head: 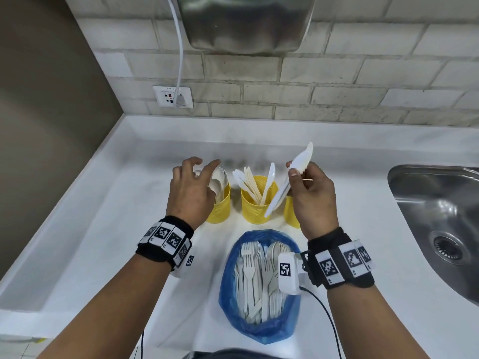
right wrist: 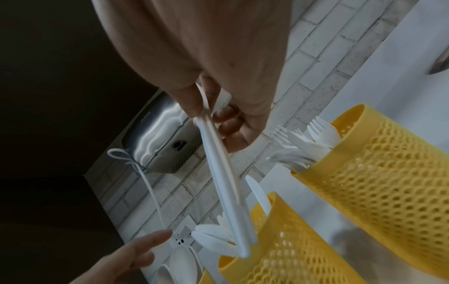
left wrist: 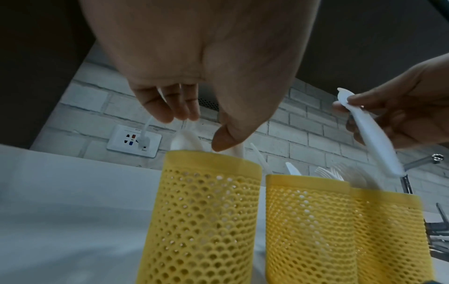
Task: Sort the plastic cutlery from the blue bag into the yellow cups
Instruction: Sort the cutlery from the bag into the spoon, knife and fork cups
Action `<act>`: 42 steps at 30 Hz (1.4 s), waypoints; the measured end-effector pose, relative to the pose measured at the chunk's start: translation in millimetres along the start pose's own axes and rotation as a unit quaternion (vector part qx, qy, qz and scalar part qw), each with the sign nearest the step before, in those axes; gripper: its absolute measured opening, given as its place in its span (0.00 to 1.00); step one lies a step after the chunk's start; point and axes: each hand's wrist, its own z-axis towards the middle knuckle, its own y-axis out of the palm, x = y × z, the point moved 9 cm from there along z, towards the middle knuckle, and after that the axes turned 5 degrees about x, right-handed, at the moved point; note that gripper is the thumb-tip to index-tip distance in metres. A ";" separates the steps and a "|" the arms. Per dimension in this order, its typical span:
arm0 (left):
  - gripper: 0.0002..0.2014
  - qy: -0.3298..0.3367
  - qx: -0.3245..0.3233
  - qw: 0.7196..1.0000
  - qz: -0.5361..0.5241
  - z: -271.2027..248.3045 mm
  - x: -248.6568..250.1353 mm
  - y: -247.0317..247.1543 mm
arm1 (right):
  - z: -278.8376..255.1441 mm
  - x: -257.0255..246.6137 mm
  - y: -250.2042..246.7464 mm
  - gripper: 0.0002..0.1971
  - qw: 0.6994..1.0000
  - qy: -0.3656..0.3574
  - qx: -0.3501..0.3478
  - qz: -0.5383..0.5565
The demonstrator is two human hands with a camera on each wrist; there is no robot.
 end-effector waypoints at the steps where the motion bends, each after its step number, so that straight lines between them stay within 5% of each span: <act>1: 0.33 0.011 -0.008 1.000 0.010 -1.4 1.1 1.7 | 2.0 -2.1 0.2 0.11 1.000 -0.003 0.003 -0.002; 5: 0.33 -0.015 -0.002 1.000 -0.016 -7.4 2.2 -0.8 | 12.6 -21.9 -0.8 0.09 0.998 -0.059 0.033 -0.008; 10: 0.25 -0.029 0.094 0.989 -0.107 -18.6 14.9 -26.0 | 24.3 -33.4 17.3 0.08 0.991 -0.118 0.007 -0.064; 21: 0.09 -0.022 -0.014 0.995 -0.095 -44.2 10.5 0.8 | 18.0 5.2 61.9 0.07 0.962 -0.137 -0.113 -0.207; 25: 0.09 -0.017 -0.015 0.995 -0.098 -45.7 6.5 6.8 | 10.5 -2.2 51.3 0.18 0.965 -0.171 -0.074 -0.186; 30: 0.10 -0.024 -0.019 0.994 -0.103 -46.6 0.8 9.6 | -10.9 -22.5 34.5 0.14 0.947 -0.237 -0.040 -0.211; 35: 0.08 -0.025 -0.013 0.993 -0.114 -45.8 -2.4 10.2 | -33.4 19.4 55.0 0.15 0.884 -0.168 -0.204 -0.385; 42: 0.07 -0.032 -0.007 0.992 -0.124 -48.3 -3.8 7.0 | -30.8 39.9 58.6 0.10 0.880 -0.141 -0.191 -0.410</act>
